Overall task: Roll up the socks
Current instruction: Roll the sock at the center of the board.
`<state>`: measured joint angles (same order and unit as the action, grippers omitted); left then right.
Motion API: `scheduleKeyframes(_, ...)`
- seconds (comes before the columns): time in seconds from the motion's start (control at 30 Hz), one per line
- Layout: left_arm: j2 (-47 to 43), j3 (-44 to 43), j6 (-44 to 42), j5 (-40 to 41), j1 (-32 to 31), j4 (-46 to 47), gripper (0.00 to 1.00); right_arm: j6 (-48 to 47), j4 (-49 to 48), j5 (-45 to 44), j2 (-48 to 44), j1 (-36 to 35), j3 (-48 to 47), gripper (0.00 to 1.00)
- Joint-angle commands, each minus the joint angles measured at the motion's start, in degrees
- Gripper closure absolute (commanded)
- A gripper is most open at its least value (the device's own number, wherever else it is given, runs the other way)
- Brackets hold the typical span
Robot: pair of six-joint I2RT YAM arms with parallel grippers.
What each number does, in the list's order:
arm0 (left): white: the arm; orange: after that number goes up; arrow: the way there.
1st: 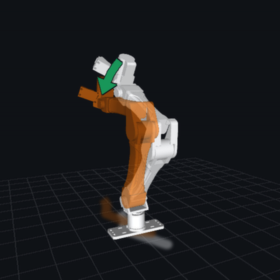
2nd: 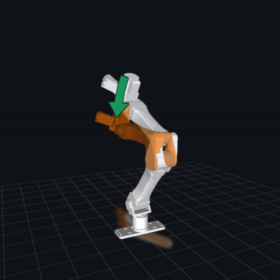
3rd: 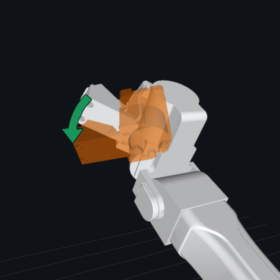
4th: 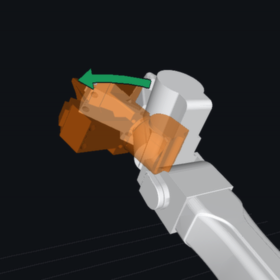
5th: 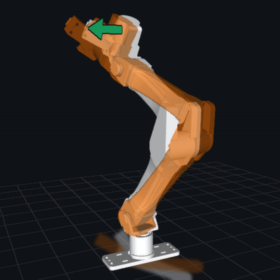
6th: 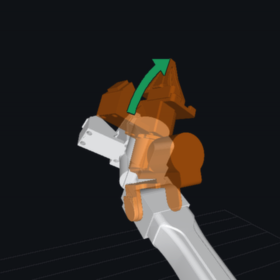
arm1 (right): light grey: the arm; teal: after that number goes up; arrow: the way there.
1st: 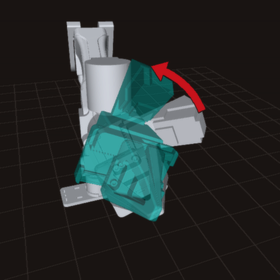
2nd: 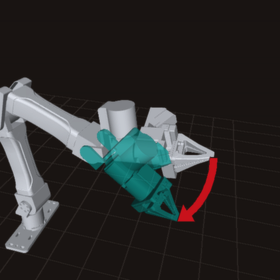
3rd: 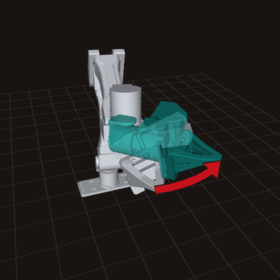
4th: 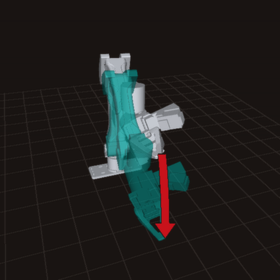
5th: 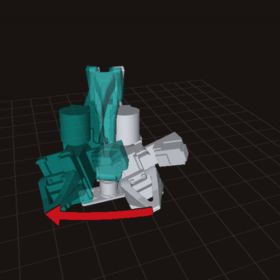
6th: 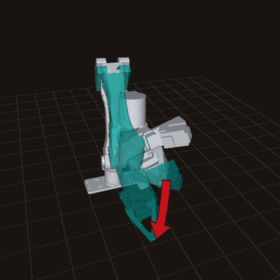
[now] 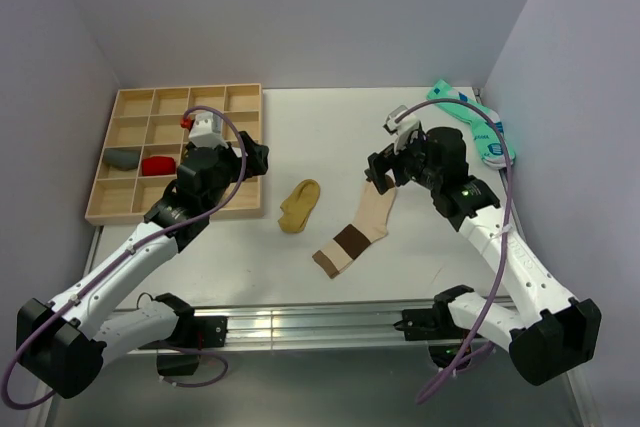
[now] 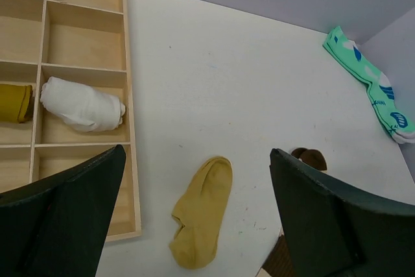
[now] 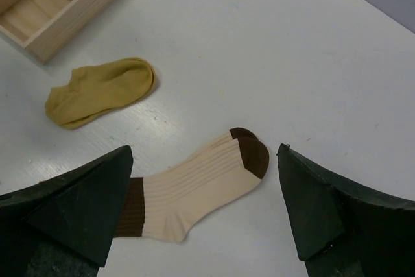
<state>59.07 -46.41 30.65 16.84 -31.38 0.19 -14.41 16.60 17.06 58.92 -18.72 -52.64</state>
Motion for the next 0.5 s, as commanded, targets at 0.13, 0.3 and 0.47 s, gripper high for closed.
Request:
scheduleKeyframes(0.13,-0.18,-1.31,-0.86,1.0,-0.26,1.31,0.01,-0.88,1.85,0.52,0.23,0.09,-2.81,0.03)
scheduleKeyframes(0.3,-0.09,-0.44,0.28,1.71,-0.26,1.13,0.01,-1.75,5.45,1.23,5.49,-0.96,-3.7,0.17)
scheduleKeyframes(0.47,0.52,1.06,1.51,1.88,-0.26,0.96,0.01,-2.29,5.55,-2.73,9.9,-7.9,-2.47,0.22)
